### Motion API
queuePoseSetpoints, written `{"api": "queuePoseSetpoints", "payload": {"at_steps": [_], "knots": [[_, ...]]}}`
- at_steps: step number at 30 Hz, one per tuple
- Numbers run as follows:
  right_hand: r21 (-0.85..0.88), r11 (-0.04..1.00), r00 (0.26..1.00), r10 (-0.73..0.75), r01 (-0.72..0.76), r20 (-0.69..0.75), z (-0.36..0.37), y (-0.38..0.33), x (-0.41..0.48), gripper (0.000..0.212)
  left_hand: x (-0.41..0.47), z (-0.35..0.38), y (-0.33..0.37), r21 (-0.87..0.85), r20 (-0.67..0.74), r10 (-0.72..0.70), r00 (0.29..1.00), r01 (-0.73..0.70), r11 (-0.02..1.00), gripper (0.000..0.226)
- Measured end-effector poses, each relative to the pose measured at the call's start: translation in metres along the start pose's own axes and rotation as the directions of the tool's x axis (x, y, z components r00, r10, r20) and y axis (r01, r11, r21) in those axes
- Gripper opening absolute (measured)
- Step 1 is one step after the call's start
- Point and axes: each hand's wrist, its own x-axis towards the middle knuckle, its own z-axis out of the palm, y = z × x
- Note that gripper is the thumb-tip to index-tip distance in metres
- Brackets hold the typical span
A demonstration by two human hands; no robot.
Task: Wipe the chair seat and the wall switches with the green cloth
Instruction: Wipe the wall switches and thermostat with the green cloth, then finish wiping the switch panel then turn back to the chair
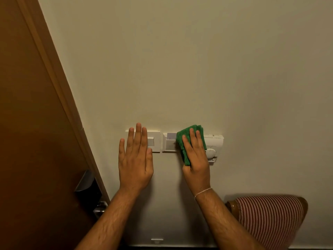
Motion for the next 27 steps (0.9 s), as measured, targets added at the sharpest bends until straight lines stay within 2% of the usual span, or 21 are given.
{"api": "queuePoseSetpoints", "payload": {"at_steps": [5,9,13,15,20,23,25,26,27], "knots": [[-0.004,1.000,1.000,-0.010,0.010,-0.001,-0.033,0.027,-0.046,0.087,-0.020,0.010,0.010,-0.026,0.058,0.011,0.998,-0.009,1.000,0.069],[-0.059,0.994,0.985,0.096,-0.088,0.142,-0.067,0.065,-0.122,0.088,-0.051,0.031,0.030,-0.053,0.152,0.022,0.988,-0.014,0.998,0.069],[-0.129,0.971,0.935,0.231,-0.203,0.271,-0.094,0.103,-0.210,0.079,-0.094,0.058,0.054,-0.113,0.293,0.063,0.954,-0.031,0.993,0.071],[-0.157,0.954,0.889,0.295,-0.255,0.351,-0.107,0.124,-0.253,0.089,-0.120,0.073,0.066,-0.124,0.364,0.083,0.928,-0.040,0.991,0.070],[-0.247,0.883,0.756,0.469,-0.399,0.457,-0.131,0.174,-0.332,0.073,-0.192,0.111,0.099,-0.137,0.522,0.134,0.843,-0.072,0.988,0.068],[-0.328,0.816,0.645,0.577,-0.475,0.501,-0.132,0.206,-0.374,0.061,-0.235,0.135,0.120,-0.163,0.591,0.200,0.781,-0.127,0.978,0.068],[-0.368,0.795,0.574,0.604,-0.482,0.554,-0.126,0.229,-0.402,0.065,-0.261,0.149,0.133,-0.165,0.642,0.227,0.732,-0.157,0.974,0.067],[-0.419,0.777,0.522,0.628,-0.471,0.577,-0.123,0.242,-0.416,0.065,-0.274,0.156,0.139,-0.166,0.664,0.235,0.709,-0.167,0.972,0.067],[-0.472,0.748,0.438,0.659,-0.467,0.611,-0.120,0.253,-0.431,0.064,-0.287,0.161,0.144,-0.162,0.688,0.242,0.685,-0.180,0.970,0.067]]}}
